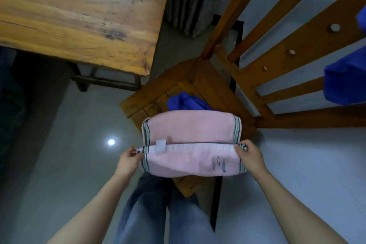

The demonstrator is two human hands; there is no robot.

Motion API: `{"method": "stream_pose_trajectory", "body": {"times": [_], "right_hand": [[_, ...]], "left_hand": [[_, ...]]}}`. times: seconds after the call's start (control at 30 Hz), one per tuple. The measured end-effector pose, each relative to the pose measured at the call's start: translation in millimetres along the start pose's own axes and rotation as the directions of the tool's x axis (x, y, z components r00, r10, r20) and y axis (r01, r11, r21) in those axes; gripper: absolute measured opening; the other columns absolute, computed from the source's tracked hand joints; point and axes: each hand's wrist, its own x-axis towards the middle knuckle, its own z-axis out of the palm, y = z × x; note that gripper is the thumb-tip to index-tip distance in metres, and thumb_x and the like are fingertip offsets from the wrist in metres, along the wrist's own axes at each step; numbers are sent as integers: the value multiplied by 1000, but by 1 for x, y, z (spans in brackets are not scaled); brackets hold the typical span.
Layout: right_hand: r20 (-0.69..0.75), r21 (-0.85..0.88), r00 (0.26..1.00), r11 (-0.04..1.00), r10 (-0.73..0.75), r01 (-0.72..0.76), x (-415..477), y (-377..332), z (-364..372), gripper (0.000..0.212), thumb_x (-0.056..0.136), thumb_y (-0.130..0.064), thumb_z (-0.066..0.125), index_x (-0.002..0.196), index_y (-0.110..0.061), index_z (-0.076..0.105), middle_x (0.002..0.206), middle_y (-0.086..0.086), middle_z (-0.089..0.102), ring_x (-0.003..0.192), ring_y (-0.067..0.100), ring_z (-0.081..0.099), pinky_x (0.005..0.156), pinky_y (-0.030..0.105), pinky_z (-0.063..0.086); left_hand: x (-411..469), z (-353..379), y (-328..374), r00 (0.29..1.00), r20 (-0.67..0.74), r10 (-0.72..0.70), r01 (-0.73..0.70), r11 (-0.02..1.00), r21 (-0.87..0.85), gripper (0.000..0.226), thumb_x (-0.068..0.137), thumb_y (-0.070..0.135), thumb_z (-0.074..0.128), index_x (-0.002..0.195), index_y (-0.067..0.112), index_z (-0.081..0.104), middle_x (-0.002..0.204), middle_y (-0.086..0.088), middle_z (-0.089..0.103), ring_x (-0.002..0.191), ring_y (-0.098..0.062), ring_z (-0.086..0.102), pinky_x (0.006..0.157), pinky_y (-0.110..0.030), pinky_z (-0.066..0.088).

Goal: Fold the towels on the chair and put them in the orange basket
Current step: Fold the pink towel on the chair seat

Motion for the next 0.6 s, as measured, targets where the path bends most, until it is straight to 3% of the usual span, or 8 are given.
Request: {"method": "stream_pose_trajectory", "body": {"times": [0.1,0.23,0.43,0.5,0.6], "right_hand": [[-5,61,1000,998,-27,27,3,-3,-1,6,93,-11,52,94,-6,49,79,2,51,67,3,46,50,14,35],[-33,120,996,989,-80,83,-1,-5,-10,4,93,-7,52,92,-5,49,77,2,52,66,5,49,45,4,39],[-58,30,993,994,-107,109,-1,5,-10,3,93,-11,53,92,-9,51,74,-4,52,69,12,50,54,19,37],[-72,-34,993,996,-90,88,5,7,-6,4,93,-11,53,96,-11,51,82,-1,55,78,19,53,58,24,37],[-128,-98,986,991,-104,92,21,6,-2,22,91,-13,54,113,-9,55,112,12,55,97,26,54,76,29,41]], "left_hand": [[3,-1,2,1000,-11,7,-7,1000,-10,14,84,-2,55,76,10,55,74,-8,57,73,-22,49,71,-35,39],[-3,-8,8,999,-7,45,-45,997,-69,22,84,-8,49,71,9,51,68,-7,49,69,-20,43,67,-34,35],[-4,-2,15,999,-11,45,-45,996,-70,19,86,-6,49,75,9,53,71,-6,53,72,-21,47,65,-31,38],[-2,5,23,998,-1,60,-60,998,-11,16,87,-5,49,85,10,56,77,-4,57,75,-21,52,66,-27,40],[7,13,37,992,-56,110,-103,987,122,22,89,-3,45,106,4,55,91,-8,58,83,-25,55,64,-24,39]]}}
